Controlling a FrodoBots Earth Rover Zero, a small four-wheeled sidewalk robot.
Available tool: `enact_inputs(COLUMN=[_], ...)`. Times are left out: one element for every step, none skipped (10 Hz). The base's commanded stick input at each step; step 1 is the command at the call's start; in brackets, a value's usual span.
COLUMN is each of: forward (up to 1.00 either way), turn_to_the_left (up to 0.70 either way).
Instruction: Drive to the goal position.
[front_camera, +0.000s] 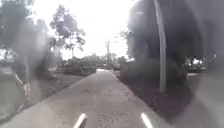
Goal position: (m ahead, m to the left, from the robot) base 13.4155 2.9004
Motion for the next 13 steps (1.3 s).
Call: enact_inputs(forward=[0.5, 0.5, 0.5, 0.5, 0.5, 0.5, 0.5, 0.5, 0.5, 0.5, 0.5, 0.5, 0.5], turn_to_the_left=[0.0, 0.0, 0.0, 0.0, 0.0, 0.0, 0.0, 0.0, 0.0, 0.0, 0.0, 0.0, 0.0])
